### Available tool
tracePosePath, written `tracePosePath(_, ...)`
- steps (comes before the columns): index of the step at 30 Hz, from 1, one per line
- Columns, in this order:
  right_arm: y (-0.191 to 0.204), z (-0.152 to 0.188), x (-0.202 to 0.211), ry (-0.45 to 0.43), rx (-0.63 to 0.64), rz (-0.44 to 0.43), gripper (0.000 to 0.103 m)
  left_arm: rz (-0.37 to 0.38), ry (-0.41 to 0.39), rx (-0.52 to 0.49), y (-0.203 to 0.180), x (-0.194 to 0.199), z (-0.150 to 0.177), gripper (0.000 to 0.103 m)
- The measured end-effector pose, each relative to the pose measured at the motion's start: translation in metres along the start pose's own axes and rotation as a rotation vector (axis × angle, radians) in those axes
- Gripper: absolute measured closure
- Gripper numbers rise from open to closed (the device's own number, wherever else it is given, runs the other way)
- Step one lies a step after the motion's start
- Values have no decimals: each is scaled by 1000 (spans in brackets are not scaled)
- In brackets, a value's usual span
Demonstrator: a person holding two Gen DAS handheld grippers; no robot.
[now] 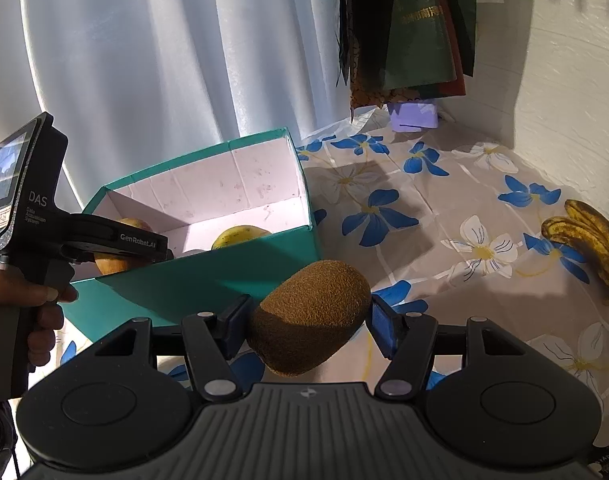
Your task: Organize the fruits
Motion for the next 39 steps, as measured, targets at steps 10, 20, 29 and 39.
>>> tracePosePath(10, 0, -2, 2, -3, 4, -4, 41, 37, 115, 36, 1, -21, 10, 25)
tracePosePath(20, 1, -4, 3, -6, 6, -4, 41, 18, 147, 42, 3, -30, 12, 25)
tracePosePath(29, 3, -6, 5, -12, 15, -6, 41, 70, 104, 74, 7, -16, 7, 6)
tracePosePath(39, 4, -8, 4, -19, 22, -5, 41, -13, -56, 91, 21, 46, 18, 0)
Point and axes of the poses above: each gripper's, at about its wrist camera, not at the fingertips, and x roughly against the way its jaws point, y to its left, z to its underside, the point moved 7 cm from there along -x, roughly the way its jaws point, and after that the axes turned 12 degrees about -z, right-handed, at the moved point
